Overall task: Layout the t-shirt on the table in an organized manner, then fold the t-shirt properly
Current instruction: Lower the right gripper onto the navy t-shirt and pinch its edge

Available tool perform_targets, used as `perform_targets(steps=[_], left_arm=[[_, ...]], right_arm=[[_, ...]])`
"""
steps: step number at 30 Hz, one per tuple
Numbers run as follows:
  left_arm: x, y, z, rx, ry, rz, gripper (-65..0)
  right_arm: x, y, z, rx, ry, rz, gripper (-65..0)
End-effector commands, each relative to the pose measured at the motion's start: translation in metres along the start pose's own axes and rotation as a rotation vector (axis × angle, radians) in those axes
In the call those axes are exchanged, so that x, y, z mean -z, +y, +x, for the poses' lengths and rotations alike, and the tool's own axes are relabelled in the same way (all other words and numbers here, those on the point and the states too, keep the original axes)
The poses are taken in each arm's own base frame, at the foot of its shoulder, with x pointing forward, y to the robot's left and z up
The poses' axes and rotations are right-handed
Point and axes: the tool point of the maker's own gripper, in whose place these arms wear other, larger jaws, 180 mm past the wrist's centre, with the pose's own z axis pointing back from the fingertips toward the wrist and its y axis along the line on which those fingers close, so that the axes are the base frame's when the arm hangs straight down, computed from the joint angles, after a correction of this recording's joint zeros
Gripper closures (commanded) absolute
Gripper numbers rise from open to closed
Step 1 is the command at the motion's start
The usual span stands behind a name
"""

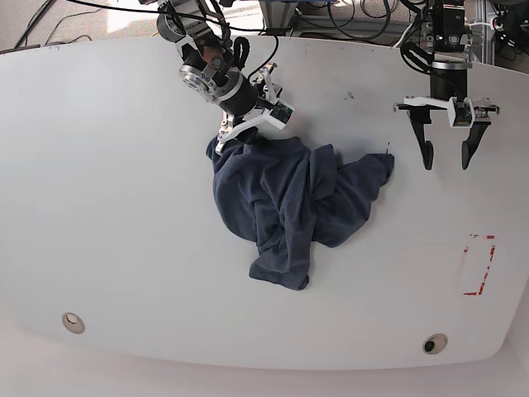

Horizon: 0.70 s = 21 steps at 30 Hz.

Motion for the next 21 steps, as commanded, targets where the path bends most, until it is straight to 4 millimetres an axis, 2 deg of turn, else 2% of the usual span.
perform_targets(steps=[1,21], left_arm=[[0.0,0.002,0.011,0.012,-0.042,0.0,-37.8],[0.0,0.002,0.011,0.016,-0.042,-0.003,-37.8]], right_arm=[[0.0,-0.011,0.012,-0.006,-0.042,-0.028,-27.4],[0.003,-0.047,0.021,-0.055,-0.058,-0.098,-27.4]])
